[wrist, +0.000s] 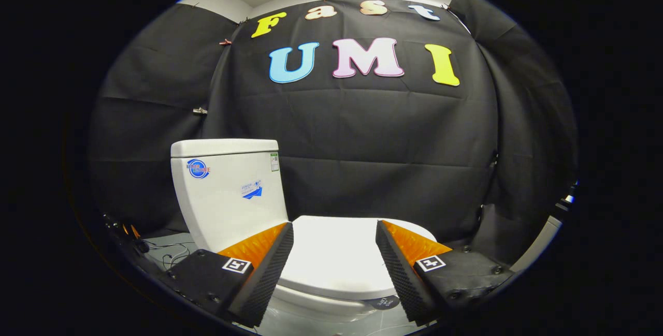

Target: Open the toilet lid.

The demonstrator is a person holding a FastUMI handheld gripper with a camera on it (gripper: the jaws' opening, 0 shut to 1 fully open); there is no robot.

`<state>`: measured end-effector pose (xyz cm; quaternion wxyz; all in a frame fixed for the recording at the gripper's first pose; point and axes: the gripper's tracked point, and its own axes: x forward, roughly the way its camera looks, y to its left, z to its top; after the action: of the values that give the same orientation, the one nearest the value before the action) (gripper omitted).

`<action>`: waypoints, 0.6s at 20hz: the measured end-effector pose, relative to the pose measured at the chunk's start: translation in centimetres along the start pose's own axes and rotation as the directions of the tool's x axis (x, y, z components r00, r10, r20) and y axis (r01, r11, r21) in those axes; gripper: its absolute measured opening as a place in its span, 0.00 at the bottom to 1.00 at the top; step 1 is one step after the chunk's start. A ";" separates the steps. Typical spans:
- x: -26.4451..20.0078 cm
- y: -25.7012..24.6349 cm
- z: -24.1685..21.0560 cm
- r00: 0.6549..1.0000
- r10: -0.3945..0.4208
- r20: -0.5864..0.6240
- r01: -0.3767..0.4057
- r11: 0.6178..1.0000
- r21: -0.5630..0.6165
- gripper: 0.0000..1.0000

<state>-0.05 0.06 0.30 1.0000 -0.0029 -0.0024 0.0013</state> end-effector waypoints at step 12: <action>0.1 -0.6 -0.6 1.000 -0.016 -0.018 0.016 1.000 0.004 0.99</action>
<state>0.07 -0.58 -0.29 1.0000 -0.0006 0.0064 -0.0067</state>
